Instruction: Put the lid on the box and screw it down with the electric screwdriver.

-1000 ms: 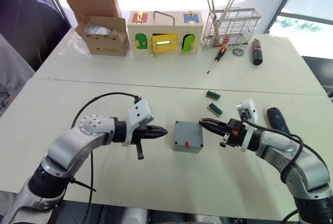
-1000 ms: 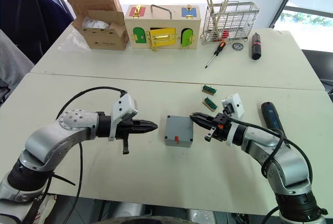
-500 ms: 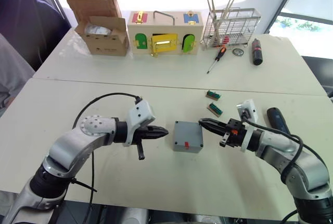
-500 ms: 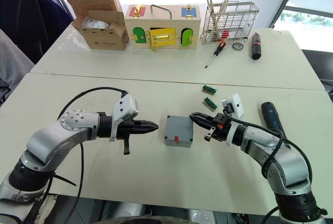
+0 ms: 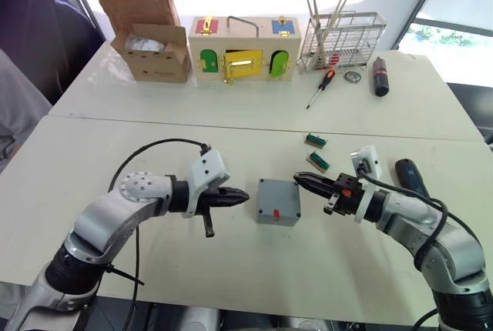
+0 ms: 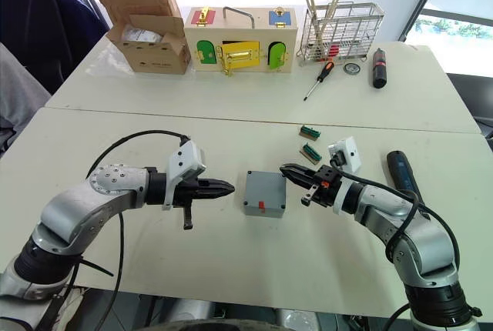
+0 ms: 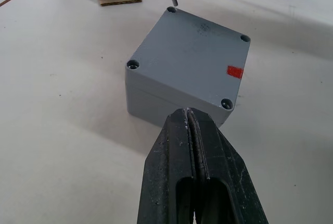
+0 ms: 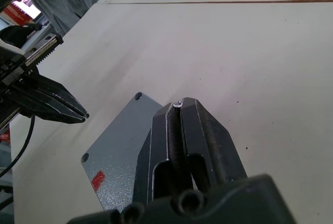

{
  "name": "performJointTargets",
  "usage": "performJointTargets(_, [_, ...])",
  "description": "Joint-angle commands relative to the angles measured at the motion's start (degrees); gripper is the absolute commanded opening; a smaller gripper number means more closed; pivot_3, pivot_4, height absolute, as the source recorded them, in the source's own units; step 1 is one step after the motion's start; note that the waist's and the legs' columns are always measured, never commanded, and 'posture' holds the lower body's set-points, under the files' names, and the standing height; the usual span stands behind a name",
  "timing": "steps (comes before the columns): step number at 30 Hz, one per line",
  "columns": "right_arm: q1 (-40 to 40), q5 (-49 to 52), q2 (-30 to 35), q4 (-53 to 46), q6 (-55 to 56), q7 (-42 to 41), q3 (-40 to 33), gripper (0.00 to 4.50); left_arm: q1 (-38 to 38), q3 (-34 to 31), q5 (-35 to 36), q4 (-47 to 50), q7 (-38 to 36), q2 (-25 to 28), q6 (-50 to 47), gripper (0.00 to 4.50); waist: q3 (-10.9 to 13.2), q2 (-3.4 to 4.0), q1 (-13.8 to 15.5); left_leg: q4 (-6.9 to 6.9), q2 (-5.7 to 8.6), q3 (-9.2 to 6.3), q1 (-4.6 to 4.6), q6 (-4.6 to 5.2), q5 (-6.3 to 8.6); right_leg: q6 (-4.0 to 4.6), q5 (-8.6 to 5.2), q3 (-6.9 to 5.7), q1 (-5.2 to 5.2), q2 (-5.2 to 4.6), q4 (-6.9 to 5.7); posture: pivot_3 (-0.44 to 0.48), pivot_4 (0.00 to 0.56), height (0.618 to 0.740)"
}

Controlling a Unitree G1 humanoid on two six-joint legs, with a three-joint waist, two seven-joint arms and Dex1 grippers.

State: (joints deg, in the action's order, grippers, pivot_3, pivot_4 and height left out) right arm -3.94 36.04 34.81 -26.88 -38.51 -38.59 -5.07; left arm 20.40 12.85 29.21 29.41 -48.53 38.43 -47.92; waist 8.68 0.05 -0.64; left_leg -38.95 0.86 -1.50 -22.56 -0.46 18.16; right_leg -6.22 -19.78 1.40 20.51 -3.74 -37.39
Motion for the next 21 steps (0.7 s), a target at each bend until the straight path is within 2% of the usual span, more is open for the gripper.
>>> performJointTargets(1, [-0.59,-0.50,-0.38,-0.62,1.62,0.12,-0.51,0.04,0.04,0.18,-0.15,1.47,-0.34,0.07,1.31,0.00,0.00,0.00,0.00,0.00,0.00,0.00,0.00,0.00,0.00,0.00,0.00,0.00,0.00,0.00,0.00,0.000,0.150,0.740])
performJointTargets(21, [0.97,-2.36,-1.21,0.61,2.92,-0.45,0.81,0.04,-0.03,-0.01,-0.21,1.73,-0.13,0.27,1.11,0.00,0.00,0.00,0.00,0.00,0.00,0.00,0.00,0.00,0.00,0.00,0.00,0.00,0.00,0.00,0.00,0.000,0.150,0.740])
